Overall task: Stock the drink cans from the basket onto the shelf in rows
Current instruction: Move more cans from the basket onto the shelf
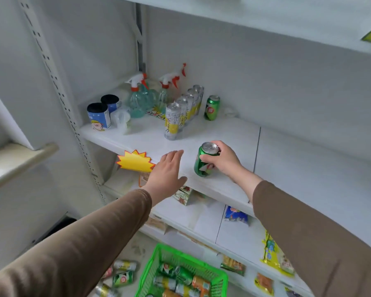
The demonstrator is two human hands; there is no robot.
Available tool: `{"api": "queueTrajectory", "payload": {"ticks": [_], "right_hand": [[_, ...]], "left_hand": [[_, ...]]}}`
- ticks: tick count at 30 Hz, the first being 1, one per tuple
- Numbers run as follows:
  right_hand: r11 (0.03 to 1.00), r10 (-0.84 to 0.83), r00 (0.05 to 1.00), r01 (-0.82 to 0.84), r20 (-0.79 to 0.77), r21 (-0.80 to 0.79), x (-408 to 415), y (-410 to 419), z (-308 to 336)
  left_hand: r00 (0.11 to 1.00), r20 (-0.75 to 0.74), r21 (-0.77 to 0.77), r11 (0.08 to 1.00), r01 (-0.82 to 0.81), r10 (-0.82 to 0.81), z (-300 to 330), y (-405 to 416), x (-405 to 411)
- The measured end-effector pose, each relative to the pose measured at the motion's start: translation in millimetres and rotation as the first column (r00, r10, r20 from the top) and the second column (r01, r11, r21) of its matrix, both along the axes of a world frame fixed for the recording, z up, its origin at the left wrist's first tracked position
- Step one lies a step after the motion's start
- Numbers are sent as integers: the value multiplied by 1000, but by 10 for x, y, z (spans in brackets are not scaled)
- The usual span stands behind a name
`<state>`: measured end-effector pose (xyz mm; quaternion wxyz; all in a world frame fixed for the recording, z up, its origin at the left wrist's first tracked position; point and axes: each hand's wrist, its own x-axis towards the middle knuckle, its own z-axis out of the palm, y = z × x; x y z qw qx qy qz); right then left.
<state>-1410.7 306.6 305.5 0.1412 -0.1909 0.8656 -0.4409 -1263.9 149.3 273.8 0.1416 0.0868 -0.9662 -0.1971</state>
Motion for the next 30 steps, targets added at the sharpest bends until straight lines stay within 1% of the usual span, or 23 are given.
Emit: {"api": "queueTrajectory", "payload": {"ticks": [5, 10, 12, 15, 17, 20, 23, 30], "right_hand": [[992, -112, 991, 115, -80, 41, -532, -257, -174], [980, -189, 977, 194, -102, 38, -948, -518, -246], [978, -204, 977, 206, -64, 31, -1132, -594, -308], [969, -246, 968, 247, 38, -18, -1373, -707, -412], [957, -288, 956, 289, 62, -11, -1546, -794, -489], [949, -314, 947, 314, 70, 8, -1785, -935, -569], [936, -350, 934, 351, 70, -12, -1961, -1084, -587], [919, -394, 919, 395, 20, -8, -2232, -1306, -615]], "left_hand": [[997, 71, 37, 999, -31, 28, -55, 56, -488], [991, 122, 59, 996, -71, 63, -47, -14, -977], [989, 127, 65, 995, -81, 72, -34, -74, -1171], [989, 125, 76, 993, -89, 79, -19, -160, -1442], [989, 120, 82, 992, -96, 86, -17, -219, -1602], [989, 113, 93, 990, -106, 96, -41, -292, -1791], [990, 92, 100, 988, -118, 109, -91, -344, -1944], [993, 104, 131, 990, -61, 48, -197, -336, -2147]]}}
